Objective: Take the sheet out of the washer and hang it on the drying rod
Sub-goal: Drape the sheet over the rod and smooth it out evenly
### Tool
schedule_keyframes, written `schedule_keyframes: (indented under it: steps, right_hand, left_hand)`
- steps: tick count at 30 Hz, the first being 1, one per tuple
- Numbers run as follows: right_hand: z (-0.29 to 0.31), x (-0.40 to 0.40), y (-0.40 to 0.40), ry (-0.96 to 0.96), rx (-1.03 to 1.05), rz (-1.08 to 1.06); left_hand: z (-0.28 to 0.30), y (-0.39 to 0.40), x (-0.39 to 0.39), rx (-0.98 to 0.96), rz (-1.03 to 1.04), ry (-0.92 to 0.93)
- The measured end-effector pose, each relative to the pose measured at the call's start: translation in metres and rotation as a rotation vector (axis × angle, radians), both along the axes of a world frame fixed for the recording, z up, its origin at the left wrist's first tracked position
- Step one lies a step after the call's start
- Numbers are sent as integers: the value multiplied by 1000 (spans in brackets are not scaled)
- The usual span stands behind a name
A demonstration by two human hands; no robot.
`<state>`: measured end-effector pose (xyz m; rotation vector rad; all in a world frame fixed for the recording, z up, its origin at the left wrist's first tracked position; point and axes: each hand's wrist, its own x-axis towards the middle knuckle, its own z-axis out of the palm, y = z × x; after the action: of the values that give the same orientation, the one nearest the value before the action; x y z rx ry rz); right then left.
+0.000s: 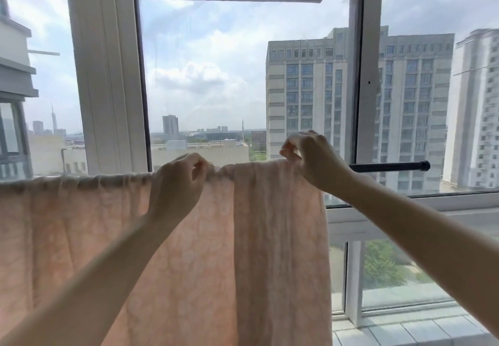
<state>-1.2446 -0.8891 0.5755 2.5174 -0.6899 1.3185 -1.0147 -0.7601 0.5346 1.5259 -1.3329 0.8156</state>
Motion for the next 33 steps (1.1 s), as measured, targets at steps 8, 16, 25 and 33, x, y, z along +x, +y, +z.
schedule_keyframes:
  steps: [8,16,25,33]
  right_hand:
    - [-17,5,-7,73,129,70]
    - [-19,-2,-15,0,75,70]
    - [2,-26,-27,-275,86,-166]
    - [-22,-10,-16,-68,-64,-269]
  left_hand:
    - [6,-13,-12,113,-85,-123]
    - [3,-16,-14,87,-46,-88]
    - [6,3,22,-99,97,188]
    - [-3,-8,-16,111,-1,-87]
